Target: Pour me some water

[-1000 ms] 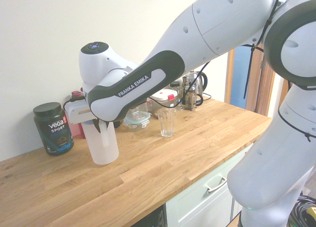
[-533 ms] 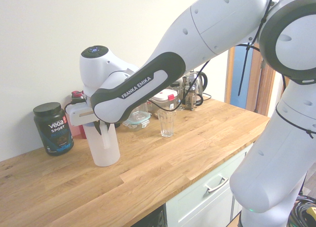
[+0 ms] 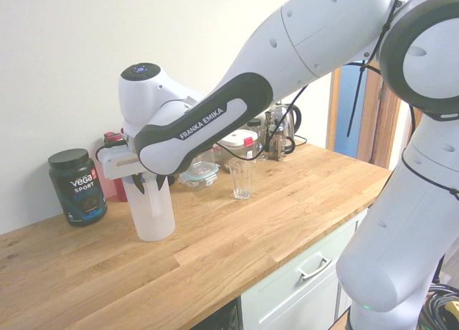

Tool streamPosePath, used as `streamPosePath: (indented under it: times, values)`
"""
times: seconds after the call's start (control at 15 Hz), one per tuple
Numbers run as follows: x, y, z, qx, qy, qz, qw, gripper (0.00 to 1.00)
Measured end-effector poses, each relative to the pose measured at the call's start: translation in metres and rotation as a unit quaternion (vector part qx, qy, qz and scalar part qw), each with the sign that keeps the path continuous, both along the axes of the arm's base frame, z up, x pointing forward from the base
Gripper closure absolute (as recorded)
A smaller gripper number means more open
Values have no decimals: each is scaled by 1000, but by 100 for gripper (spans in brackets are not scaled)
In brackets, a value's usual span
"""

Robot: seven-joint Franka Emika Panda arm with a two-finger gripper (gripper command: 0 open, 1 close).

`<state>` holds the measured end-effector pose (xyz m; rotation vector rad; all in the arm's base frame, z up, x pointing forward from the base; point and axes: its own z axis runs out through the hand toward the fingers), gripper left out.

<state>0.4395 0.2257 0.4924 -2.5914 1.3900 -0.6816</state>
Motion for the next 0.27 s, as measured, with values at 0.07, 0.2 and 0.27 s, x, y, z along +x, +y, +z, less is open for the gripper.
streamPosePath:
  times: [0.07, 0.2, 0.27]
  values:
    - [-12, 0, 7, 1, 20, 1, 1000, 0]
    - [-45, 0, 22, 11, 65, 22, 998, 0]
    - [-61, -5, 27, 18, 86, 35, 995, 0]
